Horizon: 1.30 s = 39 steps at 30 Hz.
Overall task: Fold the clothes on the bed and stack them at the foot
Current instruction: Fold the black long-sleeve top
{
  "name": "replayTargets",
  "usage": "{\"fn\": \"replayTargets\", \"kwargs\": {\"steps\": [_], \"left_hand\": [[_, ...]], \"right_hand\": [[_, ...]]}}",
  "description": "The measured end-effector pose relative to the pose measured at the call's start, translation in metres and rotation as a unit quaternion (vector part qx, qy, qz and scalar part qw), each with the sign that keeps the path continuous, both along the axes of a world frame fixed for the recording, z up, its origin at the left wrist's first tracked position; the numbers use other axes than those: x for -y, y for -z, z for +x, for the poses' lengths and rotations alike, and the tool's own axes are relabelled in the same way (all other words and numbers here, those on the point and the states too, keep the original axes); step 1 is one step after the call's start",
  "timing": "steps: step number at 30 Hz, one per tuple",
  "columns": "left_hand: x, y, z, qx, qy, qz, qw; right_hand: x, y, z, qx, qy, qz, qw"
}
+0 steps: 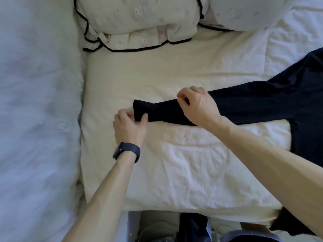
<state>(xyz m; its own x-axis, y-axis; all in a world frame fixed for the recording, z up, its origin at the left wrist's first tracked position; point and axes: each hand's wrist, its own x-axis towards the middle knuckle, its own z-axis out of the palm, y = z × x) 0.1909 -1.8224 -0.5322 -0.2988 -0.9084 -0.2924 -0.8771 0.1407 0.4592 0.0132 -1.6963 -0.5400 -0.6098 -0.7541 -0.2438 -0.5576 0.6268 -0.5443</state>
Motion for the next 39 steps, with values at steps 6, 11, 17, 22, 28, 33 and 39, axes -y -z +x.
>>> {"fn": "replayTargets", "kwargs": {"steps": [6, 11, 17, 22, 28, 33, 39], "left_hand": [[-0.003, 0.011, -0.003, 0.079, 0.032, 0.022, 0.996], [0.003, 0.002, 0.016, -0.154, -0.083, 0.117, 0.978], [0.011, 0.005, 0.035, -0.113, -0.079, 0.157, 0.978], [0.024, 0.007, 0.010, -0.050, -0.035, 0.219, 0.974], [0.032, 0.016, 0.010, -0.021, -0.020, 0.138, 0.990], [0.043, 0.014, 0.011, -0.131, -0.124, 0.165, 0.970], [0.060, 0.013, -0.020, -0.002, -0.014, 0.232, 0.973]], "right_hand": [[0.048, 0.018, 0.007, 0.019, -0.169, 0.101, 0.980], [0.068, 0.015, 0.000, 0.064, -0.099, 0.017, 0.993], [0.087, 0.016, 0.007, 0.036, -0.088, 0.026, 0.995], [0.113, 0.010, 0.014, 0.067, -0.126, 0.112, 0.983], [0.128, 0.002, 0.014, 0.044, -0.195, 0.168, 0.965], [0.112, -0.005, 0.025, 0.046, -0.088, -0.097, 0.990], [0.024, -0.001, 0.030, 0.083, 0.123, -0.135, 0.980]]}}
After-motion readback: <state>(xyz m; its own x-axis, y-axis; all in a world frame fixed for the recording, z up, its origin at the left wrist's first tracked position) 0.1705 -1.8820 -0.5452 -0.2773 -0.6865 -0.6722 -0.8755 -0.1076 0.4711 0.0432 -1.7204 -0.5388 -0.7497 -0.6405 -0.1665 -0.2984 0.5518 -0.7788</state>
